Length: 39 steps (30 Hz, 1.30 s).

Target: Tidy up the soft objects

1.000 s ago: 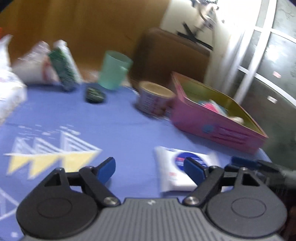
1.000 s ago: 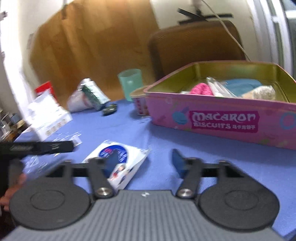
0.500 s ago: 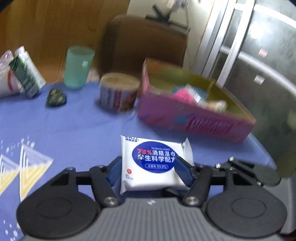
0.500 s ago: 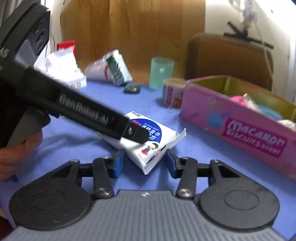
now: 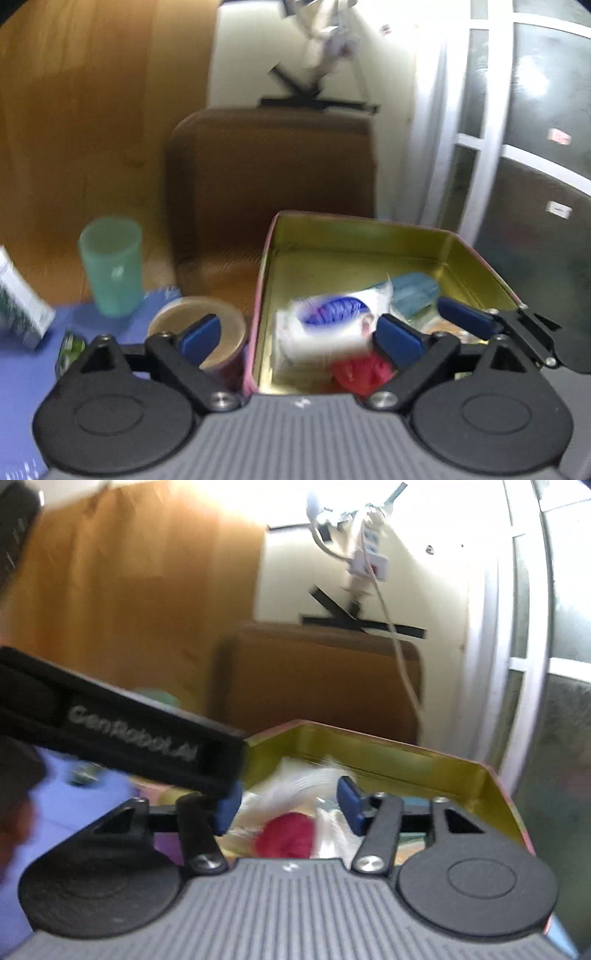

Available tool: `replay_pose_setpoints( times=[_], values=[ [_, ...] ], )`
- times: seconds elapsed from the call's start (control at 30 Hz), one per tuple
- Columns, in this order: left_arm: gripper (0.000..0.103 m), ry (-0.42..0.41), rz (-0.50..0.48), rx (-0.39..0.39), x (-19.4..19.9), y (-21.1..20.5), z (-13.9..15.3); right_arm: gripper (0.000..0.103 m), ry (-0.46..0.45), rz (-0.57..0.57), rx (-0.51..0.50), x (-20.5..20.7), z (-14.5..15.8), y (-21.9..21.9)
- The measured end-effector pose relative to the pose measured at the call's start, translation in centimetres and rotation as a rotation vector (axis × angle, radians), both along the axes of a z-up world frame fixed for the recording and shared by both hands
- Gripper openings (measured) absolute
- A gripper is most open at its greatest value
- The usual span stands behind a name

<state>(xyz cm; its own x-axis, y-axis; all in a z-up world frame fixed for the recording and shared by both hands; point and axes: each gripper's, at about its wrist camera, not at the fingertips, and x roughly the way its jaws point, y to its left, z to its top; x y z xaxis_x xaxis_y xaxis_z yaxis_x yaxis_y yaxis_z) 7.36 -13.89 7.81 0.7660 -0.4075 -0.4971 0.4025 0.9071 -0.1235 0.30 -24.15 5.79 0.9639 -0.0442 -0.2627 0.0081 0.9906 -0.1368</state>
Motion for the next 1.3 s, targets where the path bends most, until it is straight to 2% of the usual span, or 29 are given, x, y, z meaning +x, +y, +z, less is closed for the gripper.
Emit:
replay_pose_setpoints(
  times=[0.07, 0.17, 0.33, 0.5, 0.67, 0.93, 1.3],
  values=[
    [0.095, 0.004, -0.011, -0.042, -0.8, 1.1, -0.3, 0.06, -0.001, -0.016, 0.051, -0.2, -0.7, -0.9],
    [0.095, -0.027, 0.03, -0.016, -2.0, 2.1, -0.3, 0.06, -0.043, -0.025, 0.12, -1.9, -1.2, -1.8],
    [0.095, -0.016, 0.061, 0.007, -4.1, 3.2, -0.1, 0.06, -0.094, -0.078, 0.238, -4.9, -1.3, -2.5],
    [0.095, 0.008, 0.075, 0.047, -6.4, 4.0, -0.7, 0.06, -0.093, -0.105, 0.36, -7.3, -1.0, -3.1],
    [0.095, 0.047, 0.092, 0.084, -8.0, 5.0, -2.1, 0.06, -0.038, -0.096, 0.456, -8.5, -1.2, -3.4],
    [0.097, 0.072, 0.128, 0.121, -9.4, 7.1, -3.6, 0.061, 0.024, -0.066, 0.513, -9.5, -1.7, -2.2],
    [0.099, 0.082, 0.167, 0.133, -9.7, 9.1, -5.2, 0.062, 0.054, -0.055, 0.526, -9.5, -1.9, -0.9]
  ],
)
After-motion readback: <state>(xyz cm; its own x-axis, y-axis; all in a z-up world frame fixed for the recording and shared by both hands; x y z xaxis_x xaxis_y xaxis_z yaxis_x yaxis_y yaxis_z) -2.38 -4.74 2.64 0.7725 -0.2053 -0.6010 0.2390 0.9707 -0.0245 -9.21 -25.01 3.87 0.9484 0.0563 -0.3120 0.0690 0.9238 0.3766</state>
